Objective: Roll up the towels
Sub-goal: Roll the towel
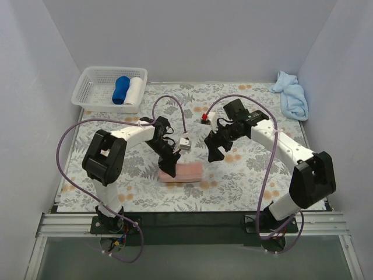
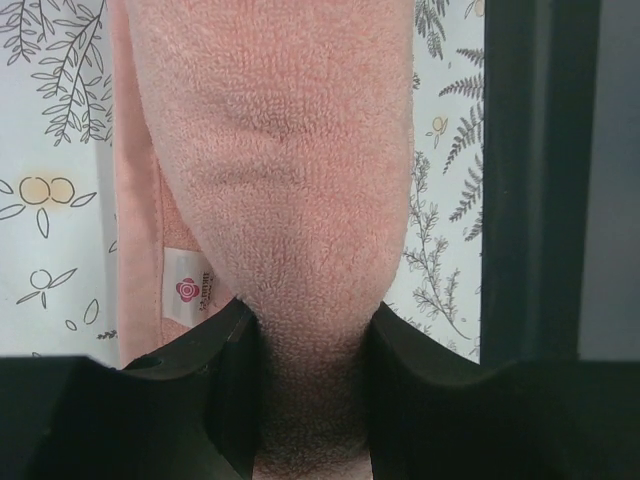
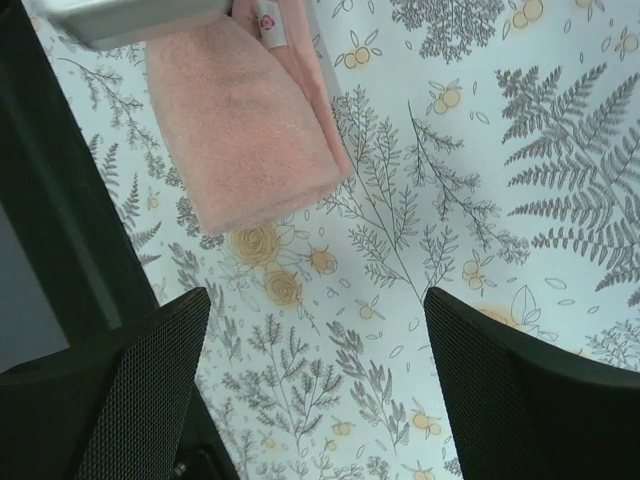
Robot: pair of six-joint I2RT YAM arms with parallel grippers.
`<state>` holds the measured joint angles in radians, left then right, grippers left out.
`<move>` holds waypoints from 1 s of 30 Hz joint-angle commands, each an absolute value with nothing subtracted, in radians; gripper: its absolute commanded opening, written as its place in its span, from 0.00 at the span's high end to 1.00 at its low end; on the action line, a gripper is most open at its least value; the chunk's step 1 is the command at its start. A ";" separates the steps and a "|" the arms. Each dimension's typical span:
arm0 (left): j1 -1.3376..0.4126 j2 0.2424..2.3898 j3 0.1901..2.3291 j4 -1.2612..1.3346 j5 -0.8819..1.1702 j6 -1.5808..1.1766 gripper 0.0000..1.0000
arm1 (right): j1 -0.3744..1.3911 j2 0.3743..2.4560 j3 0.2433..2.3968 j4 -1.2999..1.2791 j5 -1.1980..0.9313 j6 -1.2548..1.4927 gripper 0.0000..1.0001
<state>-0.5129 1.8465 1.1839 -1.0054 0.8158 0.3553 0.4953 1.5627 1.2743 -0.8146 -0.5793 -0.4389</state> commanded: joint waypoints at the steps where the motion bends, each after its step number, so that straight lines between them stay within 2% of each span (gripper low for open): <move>1: -0.505 1.959 1.196 -1.094 0.767 0.357 0.98 | 0.580 1.481 1.189 -0.642 -0.450 -0.439 0.22; 5: -0.499 2.006 1.236 -1.098 0.768 0.357 0.98 | 0.762 1.463 1.111 -0.519 -0.295 -0.420 0.21; 8: -0.492 2.020 1.244 -1.091 0.765 0.362 0.98 | 0.836 1.489 1.075 -0.430 -0.206 -0.403 0.21; 13: -0.479 2.040 1.258 -1.092 0.776 0.377 0.96 | 0.874 1.512 1.023 -0.287 -0.155 -0.393 0.21; 17: -0.468 2.054 1.270 -1.088 0.784 0.383 0.96 | 0.894 1.519 0.979 -0.245 -0.166 -0.431 0.27; 22: -0.456 2.079 1.292 -1.094 0.810 0.396 0.92 | 0.900 1.519 0.908 -0.200 -0.204 -0.445 0.47; 23: -0.454 2.077 1.292 -1.092 0.811 0.397 0.92 | 0.900 1.520 0.899 -0.196 -0.212 -0.449 0.59; 26: -0.445 2.071 1.293 -1.082 0.828 0.388 0.89 | 0.899 1.537 0.882 -0.198 -0.233 -0.463 0.71; 27: -0.440 2.068 1.293 -1.080 0.836 0.388 0.86 | 0.899 1.542 0.881 -0.199 -0.242 -0.466 0.86; 28: -0.430 2.059 1.289 -1.078 0.841 0.381 0.80 | 0.900 1.552 0.881 -0.210 -0.248 -0.471 0.94; 29: -0.422 2.049 1.284 -1.062 0.854 0.368 0.75 | 0.899 1.560 0.887 -0.218 -0.255 -0.471 0.99; 30: -0.410 2.036 1.272 -1.048 0.862 0.358 0.71 | 0.900 1.565 0.891 -0.227 -0.274 -0.471 0.99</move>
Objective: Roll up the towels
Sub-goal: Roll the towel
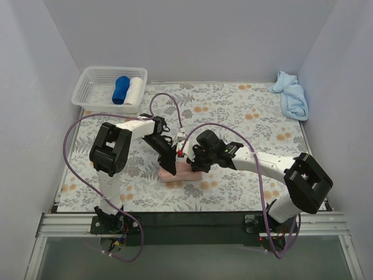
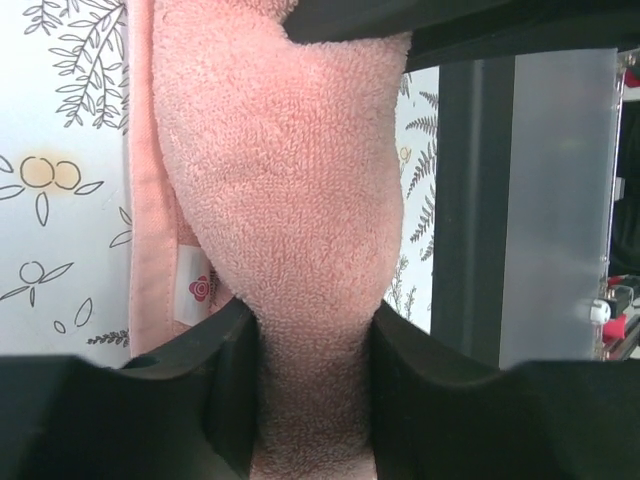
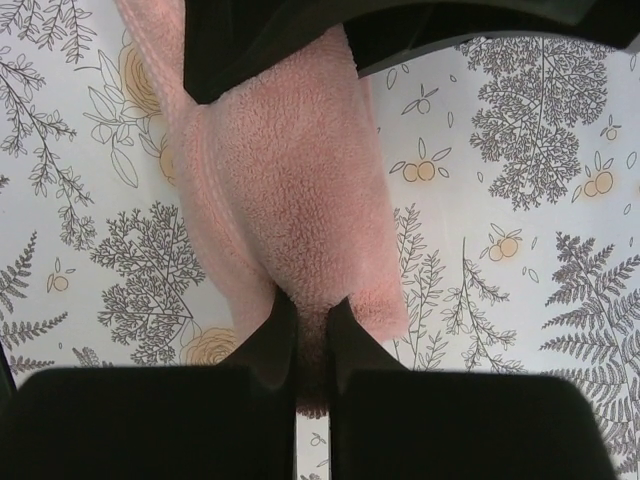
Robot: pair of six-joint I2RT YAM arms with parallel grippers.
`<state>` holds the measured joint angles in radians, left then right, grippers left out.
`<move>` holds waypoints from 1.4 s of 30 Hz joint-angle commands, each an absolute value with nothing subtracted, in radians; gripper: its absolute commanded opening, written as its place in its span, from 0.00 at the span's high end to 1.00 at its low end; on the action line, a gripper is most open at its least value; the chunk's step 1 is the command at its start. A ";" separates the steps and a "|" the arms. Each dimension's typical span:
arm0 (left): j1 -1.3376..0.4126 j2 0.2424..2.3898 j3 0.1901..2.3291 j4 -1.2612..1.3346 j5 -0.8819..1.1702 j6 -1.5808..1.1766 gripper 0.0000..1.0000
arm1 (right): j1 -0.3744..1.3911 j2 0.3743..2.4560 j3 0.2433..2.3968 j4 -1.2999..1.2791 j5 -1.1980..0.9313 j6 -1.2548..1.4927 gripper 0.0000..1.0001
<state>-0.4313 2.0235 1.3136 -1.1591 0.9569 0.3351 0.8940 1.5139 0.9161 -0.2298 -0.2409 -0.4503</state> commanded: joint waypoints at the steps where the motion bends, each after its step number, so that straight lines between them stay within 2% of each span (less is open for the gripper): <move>1: -0.382 1.998 1.249 -1.033 0.870 0.350 0.64 | 0.899 1.574 0.894 -0.245 -0.288 -0.471 0.99; 3: -0.350 1.951 1.221 -0.983 0.882 0.318 0.58 | 0.893 1.582 0.906 -0.264 -0.328 -0.471 0.99; 4: -0.318 1.901 1.209 -0.968 0.885 0.310 0.47 | 0.891 1.591 0.910 -0.279 -0.340 -0.471 0.99; 6: -0.289 1.843 1.175 -0.925 0.881 0.284 0.42 | 0.881 1.604 0.926 -0.291 -0.374 -0.465 0.99; 7: -0.266 1.775 1.164 -0.908 0.874 0.272 0.25 | 0.874 1.624 0.937 -0.310 -0.383 -0.459 0.99; 15: -0.256 1.292 0.971 -0.716 0.732 0.264 0.12 | 0.785 1.764 1.072 -0.423 -0.527 -0.417 0.99; 21: -0.466 1.085 0.795 -0.622 0.474 0.333 0.07 | 0.764 1.850 1.153 -0.483 -0.601 -0.407 0.99; 25: -0.636 1.077 0.721 -0.516 0.359 0.345 0.05 | 0.750 1.882 1.183 -0.509 -0.626 -0.410 0.99; 27: -0.666 1.116 0.724 -0.489 0.315 0.345 0.02 | 0.747 1.897 1.195 -0.523 -0.637 -0.416 0.99; 34: -0.759 1.212 0.710 -0.407 0.276 0.362 0.02 | 0.718 1.962 1.249 -0.568 -0.666 -0.440 0.99; 42: -0.805 1.215 0.608 -0.288 0.167 0.380 0.02 | 0.686 2.058 1.322 -0.601 -0.687 -0.453 0.99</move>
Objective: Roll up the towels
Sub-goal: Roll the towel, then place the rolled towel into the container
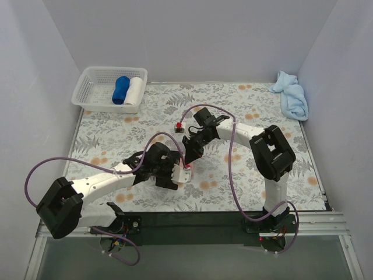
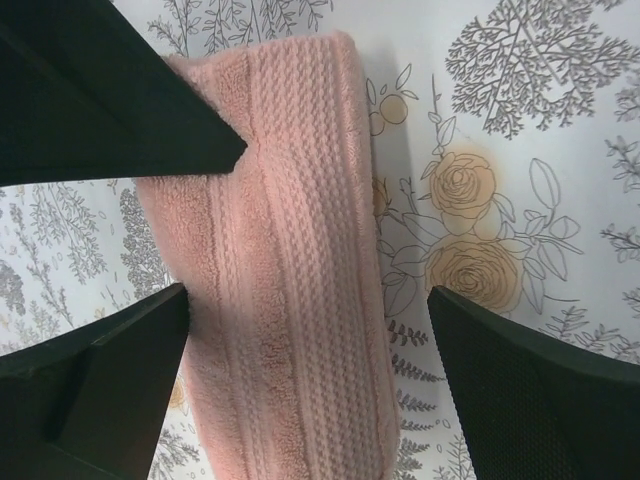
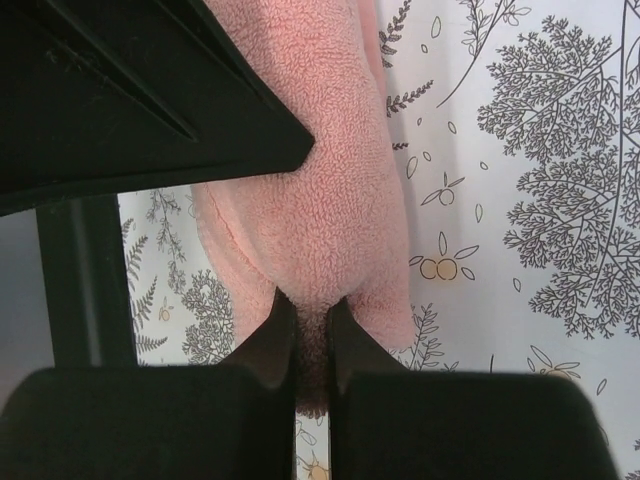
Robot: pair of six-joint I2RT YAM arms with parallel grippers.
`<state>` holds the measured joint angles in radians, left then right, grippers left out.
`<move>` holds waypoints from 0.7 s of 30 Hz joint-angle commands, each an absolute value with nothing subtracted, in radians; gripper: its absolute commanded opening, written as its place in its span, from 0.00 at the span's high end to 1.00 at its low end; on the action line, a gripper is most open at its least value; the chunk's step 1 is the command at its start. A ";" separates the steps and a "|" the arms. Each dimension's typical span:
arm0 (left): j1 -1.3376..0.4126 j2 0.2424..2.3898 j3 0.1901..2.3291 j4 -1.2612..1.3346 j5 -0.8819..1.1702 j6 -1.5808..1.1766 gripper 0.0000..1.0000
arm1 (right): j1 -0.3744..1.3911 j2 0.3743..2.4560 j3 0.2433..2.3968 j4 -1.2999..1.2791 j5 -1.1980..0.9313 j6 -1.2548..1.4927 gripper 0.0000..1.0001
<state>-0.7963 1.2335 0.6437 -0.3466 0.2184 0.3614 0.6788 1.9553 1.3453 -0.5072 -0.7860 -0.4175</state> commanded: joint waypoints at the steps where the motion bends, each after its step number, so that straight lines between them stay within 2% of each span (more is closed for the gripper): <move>1: -0.807 1.218 0.598 -0.275 0.152 0.391 0.02 | 0.686 2.063 1.325 -0.603 -0.689 -0.456 0.99; 7: -0.807 1.282 0.566 -0.242 0.144 0.400 0.13 | 0.684 2.079 1.348 -0.606 -0.699 -0.457 0.99; 15: -0.805 1.428 0.597 -0.264 0.182 0.344 0.39 | 0.680 2.088 1.367 -0.614 -0.704 -0.456 0.99; 19: -0.798 1.474 0.623 -0.314 0.227 0.325 0.41 | 0.658 2.094 1.368 -0.615 -0.703 -0.456 0.99; 21: -0.796 1.499 0.626 -0.319 0.227 0.321 0.37 | 0.650 2.105 1.377 -0.618 -0.700 -0.453 0.99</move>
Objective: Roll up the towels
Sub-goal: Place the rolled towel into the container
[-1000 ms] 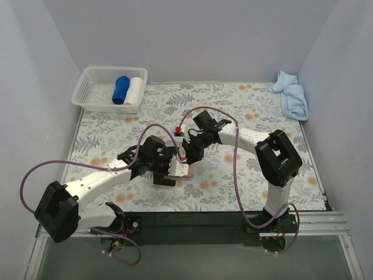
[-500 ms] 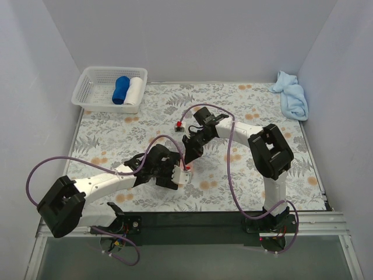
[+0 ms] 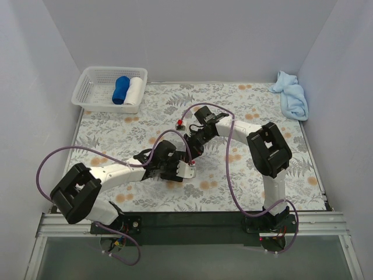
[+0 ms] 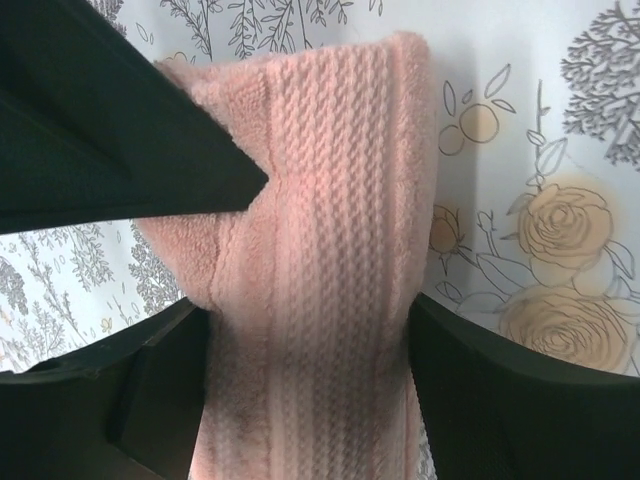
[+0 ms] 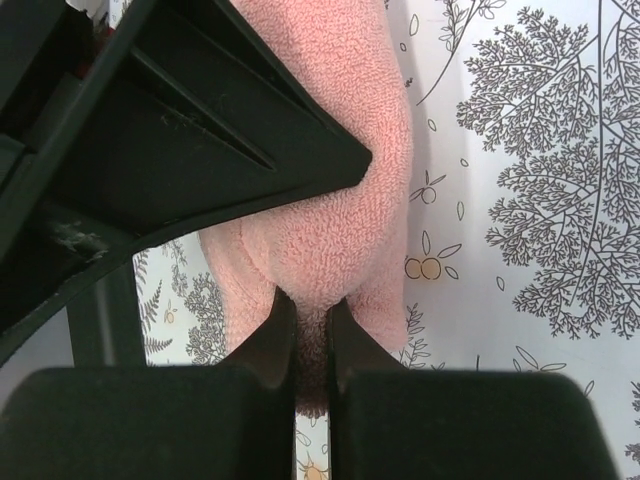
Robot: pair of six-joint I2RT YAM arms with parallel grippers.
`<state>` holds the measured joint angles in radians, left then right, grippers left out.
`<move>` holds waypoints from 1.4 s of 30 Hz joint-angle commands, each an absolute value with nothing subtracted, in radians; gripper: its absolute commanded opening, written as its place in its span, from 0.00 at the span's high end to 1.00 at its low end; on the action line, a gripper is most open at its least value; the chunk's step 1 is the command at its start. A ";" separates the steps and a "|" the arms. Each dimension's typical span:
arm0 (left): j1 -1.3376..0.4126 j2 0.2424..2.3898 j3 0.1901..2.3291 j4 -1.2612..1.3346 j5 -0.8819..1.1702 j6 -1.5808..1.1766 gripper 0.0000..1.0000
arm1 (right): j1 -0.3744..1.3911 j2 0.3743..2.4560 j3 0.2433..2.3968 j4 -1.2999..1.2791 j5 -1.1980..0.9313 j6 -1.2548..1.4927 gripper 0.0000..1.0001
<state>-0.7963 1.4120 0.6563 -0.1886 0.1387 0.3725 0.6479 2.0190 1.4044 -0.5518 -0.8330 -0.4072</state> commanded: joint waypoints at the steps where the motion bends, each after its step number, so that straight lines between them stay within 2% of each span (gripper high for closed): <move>1: -0.795 1.511 0.629 -0.333 0.232 0.318 0.34 | 0.643 2.109 1.382 -0.620 -0.699 -0.453 0.99; 7: -0.790 1.552 0.635 -0.350 0.238 0.310 0.28 | 0.632 2.125 1.416 -0.624 -0.693 -0.446 0.99; 10: -0.788 1.554 0.634 -0.353 0.235 0.308 0.41 | 0.632 2.131 1.422 -0.626 -0.687 -0.448 0.99; 11: -0.788 1.555 0.635 -0.354 0.236 0.310 0.52 | 0.630 2.135 1.424 -0.627 -0.683 -0.449 0.99; 13: -0.787 1.559 0.641 -0.370 0.238 0.305 0.64 | 0.630 2.141 1.431 -0.627 -0.677 -0.448 0.99; 14: -0.782 1.566 0.655 -0.380 0.239 0.298 0.80 | 0.630 2.141 1.434 -0.629 -0.669 -0.440 0.90; 16: -0.746 1.569 0.673 -0.418 0.262 0.284 0.94 | 0.615 2.132 1.442 -0.638 -0.667 -0.431 0.76; 17: -0.727 1.572 0.695 -0.434 0.271 0.279 0.98 | 0.606 2.114 1.443 -0.647 -0.669 -0.425 0.61; 19: -0.651 1.571 0.724 -0.489 0.304 0.275 1.00 | 0.556 2.088 1.450 -0.663 -0.673 -0.403 0.47; 20: -0.619 1.568 0.760 -0.512 0.319 0.275 1.00 | 0.533 2.053 1.448 -0.673 -0.676 -0.394 0.27; 21: -0.554 1.568 0.785 -0.532 0.339 0.275 1.00 | 0.479 2.036 1.453 -0.683 -0.681 -0.384 0.22; 22: -0.523 1.565 0.810 -0.581 0.359 0.275 1.00 | 0.453 2.016 1.460 -0.704 -0.690 -0.382 0.06; 24: -0.441 1.568 0.914 -0.636 0.391 0.270 1.00 | 0.369 1.955 1.465 -0.719 -0.725 -0.365 0.01; 28: -0.318 1.606 1.170 -0.765 0.486 0.207 1.00 | 0.275 1.875 1.479 -0.779 -0.753 -0.374 0.01; 33: -0.094 1.824 1.593 -0.844 0.578 0.094 1.00 | 0.219 1.819 1.437 -0.808 -0.772 -0.393 0.01; 35: -0.039 1.941 1.831 -0.854 0.595 0.020 1.00 | 0.215 1.809 1.421 -0.815 -0.773 -0.399 0.01; 36: -0.002 1.980 1.906 -0.851 0.588 -0.021 1.00 | 0.213 1.806 1.405 -0.816 -0.775 -0.400 0.01; 37: 0.049 2.058 2.071 -0.838 0.583 -0.050 1.00 | 0.213 1.802 1.399 -0.825 -0.776 -0.402 0.01; 41: 0.146 2.221 2.351 -0.746 0.480 -0.188 1.00 | 0.213 1.789 1.378 -0.834 -0.779 -0.407 0.01; 42: 0.170 2.239 2.362 -0.711 0.448 -0.234 1.00 | 0.212 1.789 1.374 -0.836 -0.779 -0.410 0.01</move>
